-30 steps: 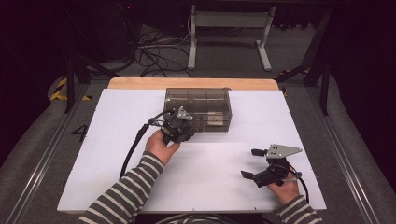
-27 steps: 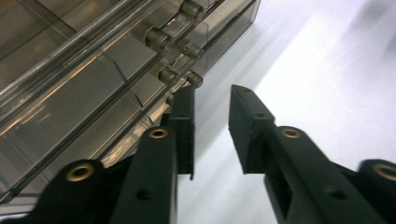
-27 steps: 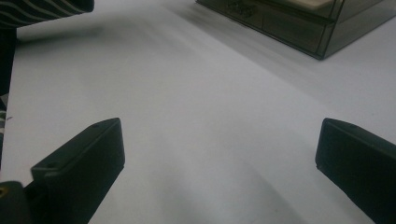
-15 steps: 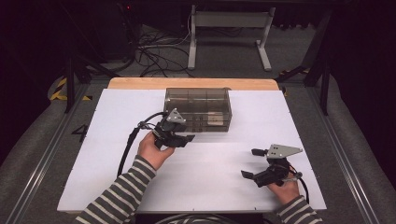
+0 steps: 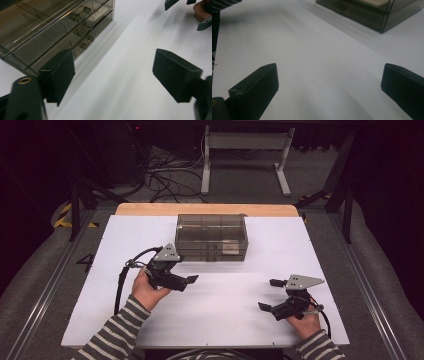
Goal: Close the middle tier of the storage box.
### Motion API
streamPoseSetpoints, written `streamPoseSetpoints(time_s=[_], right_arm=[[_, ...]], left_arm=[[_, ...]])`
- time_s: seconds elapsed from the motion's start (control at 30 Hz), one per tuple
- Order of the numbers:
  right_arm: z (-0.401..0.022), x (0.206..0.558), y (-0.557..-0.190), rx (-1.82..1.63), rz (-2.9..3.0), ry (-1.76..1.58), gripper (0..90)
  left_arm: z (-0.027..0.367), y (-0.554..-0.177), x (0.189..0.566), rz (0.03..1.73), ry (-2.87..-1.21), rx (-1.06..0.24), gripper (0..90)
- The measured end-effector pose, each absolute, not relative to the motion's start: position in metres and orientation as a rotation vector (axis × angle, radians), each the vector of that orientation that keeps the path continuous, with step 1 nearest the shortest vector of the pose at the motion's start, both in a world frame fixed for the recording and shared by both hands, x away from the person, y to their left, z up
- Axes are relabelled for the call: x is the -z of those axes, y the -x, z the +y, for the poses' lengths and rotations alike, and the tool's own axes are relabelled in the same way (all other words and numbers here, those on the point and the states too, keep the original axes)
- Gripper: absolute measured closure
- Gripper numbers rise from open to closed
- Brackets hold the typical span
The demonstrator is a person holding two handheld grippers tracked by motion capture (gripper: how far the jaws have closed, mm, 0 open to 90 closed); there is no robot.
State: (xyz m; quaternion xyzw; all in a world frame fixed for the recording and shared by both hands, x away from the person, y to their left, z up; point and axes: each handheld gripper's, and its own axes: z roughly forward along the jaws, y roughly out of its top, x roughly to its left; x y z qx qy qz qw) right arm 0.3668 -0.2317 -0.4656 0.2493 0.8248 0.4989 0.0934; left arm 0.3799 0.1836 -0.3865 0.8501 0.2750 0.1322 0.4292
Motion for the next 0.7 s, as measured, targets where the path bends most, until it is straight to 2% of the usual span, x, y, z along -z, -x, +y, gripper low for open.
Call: streamPoseSetpoints(time_s=[0.3,0.7], right_arm=[[-0.232,0.465,-0.366,-1.48,2.444,-0.741,2.0],[-0.233,0.465,-0.365,-1.478,2.433,-0.743,1.9]], left_arm=[[0.206,-0.366,0.398,0.707,-2.067,-0.361,4.3],[0.239,-0.348,0.419,0.745,-1.952,-0.434,2.1]])
